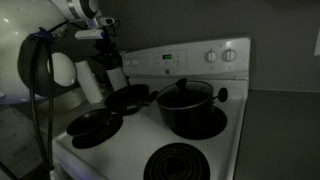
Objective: Push the button on the top left corner of the stove
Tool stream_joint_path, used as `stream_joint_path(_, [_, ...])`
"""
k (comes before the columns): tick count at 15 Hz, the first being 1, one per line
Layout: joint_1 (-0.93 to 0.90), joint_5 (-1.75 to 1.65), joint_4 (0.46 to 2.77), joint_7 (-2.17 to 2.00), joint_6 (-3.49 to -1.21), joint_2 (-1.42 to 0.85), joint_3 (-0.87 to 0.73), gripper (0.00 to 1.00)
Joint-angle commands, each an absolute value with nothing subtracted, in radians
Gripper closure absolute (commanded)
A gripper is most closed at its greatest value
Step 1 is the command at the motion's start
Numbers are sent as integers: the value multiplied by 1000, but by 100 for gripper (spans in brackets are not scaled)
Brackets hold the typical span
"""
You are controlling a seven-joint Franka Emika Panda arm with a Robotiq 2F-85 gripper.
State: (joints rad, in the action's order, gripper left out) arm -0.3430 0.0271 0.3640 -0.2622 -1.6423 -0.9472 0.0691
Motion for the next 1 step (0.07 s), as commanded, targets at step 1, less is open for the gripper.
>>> stream_joint_path(1, [-325, 47, 396, -288, -1599, -924, 77, 67])
